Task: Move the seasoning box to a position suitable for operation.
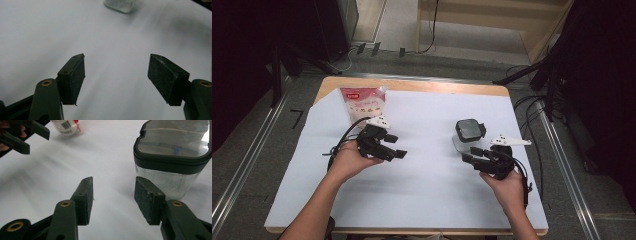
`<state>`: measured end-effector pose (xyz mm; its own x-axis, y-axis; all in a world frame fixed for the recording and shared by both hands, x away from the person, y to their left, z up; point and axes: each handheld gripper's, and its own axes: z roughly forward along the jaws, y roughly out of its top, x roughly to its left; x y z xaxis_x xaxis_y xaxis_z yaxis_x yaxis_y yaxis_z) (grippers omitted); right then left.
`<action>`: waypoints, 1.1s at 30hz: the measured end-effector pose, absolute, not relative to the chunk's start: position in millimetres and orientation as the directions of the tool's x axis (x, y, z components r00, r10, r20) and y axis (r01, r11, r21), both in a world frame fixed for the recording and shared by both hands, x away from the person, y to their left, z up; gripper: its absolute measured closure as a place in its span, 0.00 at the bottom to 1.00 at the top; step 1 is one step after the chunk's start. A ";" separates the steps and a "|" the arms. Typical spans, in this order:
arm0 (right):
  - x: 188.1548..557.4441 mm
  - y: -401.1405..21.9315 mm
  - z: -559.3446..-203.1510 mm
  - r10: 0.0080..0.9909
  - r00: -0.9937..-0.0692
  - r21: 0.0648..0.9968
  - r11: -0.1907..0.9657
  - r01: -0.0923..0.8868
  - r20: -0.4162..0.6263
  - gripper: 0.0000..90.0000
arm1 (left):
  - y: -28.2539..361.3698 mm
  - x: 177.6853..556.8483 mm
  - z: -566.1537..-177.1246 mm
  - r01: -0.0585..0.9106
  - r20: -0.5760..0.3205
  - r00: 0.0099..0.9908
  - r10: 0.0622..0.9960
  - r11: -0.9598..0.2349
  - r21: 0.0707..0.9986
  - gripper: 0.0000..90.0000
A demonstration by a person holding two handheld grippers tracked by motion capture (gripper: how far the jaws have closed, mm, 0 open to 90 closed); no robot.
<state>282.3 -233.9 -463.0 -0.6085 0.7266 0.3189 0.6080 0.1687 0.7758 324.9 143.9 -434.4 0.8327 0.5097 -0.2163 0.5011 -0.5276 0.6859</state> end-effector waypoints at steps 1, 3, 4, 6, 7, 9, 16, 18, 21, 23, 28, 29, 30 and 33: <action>282.2 -233.3 -463.8 0.723 -0.617 0.780 0.177 0.600 0.311 0.56 | 143.5 324.8 -434.3 0.503 -0.222 0.833 0.506 -0.526 0.686 0.35; 281.6 -232.0 -465.7 0.717 -0.633 0.782 0.202 0.590 0.292 0.56 | 142.4 324.1 -434.1 0.507 -0.226 0.832 0.507 -0.530 0.680 0.35; 281.6 -232.0 -465.7 0.717 -0.633 0.782 0.202 0.590 0.292 0.56 | 142.4 324.1 -434.1 0.507 -0.226 0.832 0.507 -0.530 0.680 0.36; 280.2 -231.1 -467.1 0.711 -0.640 0.780 0.212 0.589 0.291 0.57 | 142.1 322.8 -433.4 0.495 -0.213 0.839 0.500 -0.541 0.680 0.36; 279.5 -231.1 -467.2 0.712 -0.640 0.780 0.210 0.589 0.291 0.57 | 142.4 322.3 -433.1 0.488 -0.207 0.843 0.496 -0.544 0.683 0.37; 278.3 -231.2 -467.6 0.710 -0.639 0.786 0.198 0.585 0.296 0.57 | 143.0 321.4 -432.3 0.481 -0.200 0.846 0.494 -0.548 0.684 0.37; 274.8 -230.5 -466.3 0.711 -0.641 0.796 0.194 0.573 0.289 0.55 | 146.4 320.8 -429.7 0.472 -0.192 0.846 0.497 -0.531 0.704 0.38; 275.1 -230.8 -466.0 0.716 -0.641 0.803 0.194 0.563 0.276 0.53 | 147.4 320.9 -429.2 0.467 -0.182 0.847 0.499 -0.535 0.704 0.38; 275.5 -231.2 -465.7 0.720 -0.635 0.800 0.193 0.569 0.278 0.51 | 147.9 321.4 -429.7 0.467 -0.190 0.847 0.497 -0.525 0.711 0.38; 276.2 -231.4 -466.1 0.726 -0.630 0.798 0.192 0.571 0.277 0.50 | 148.5 321.4 -429.0 0.463 -0.182 0.849 0.497 -0.531 0.710 0.38; 278.3 -232.7 -466.7 0.748 -0.614 0.806 0.188 0.561 0.253 0.45 | 149.7 321.5 -427.6 0.456 -0.181 0.852 0.491 -0.526 0.718 0.38; 278.3 -232.7 -466.7 0.748 -0.614 0.806 0.188 0.561 0.253 0.45 | 149.7 321.5 -427.6 0.456 -0.181 0.852 0.491 -0.526 0.718 0.38; 279.1 -233.0 -467.0 0.752 -0.608 0.806 0.181 0.563 0.256 0.44 | 149.8 321.4 -427.2 0.452 -0.175 0.854 0.491 -0.531 0.717 0.38; 281.0 -234.0 -467.7 0.761 -0.597 0.809 0.171 0.562 0.254 0.41 | 150.3 320.8 -426.4 0.450 -0.178 0.853 0.491 -0.519 0.727 0.37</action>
<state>281.0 -234.0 -467.7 -0.5974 0.7606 0.2540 0.5620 0.1711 0.8093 320.8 150.3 -426.4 0.8531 0.4905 -0.1776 0.4497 -0.5188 0.7270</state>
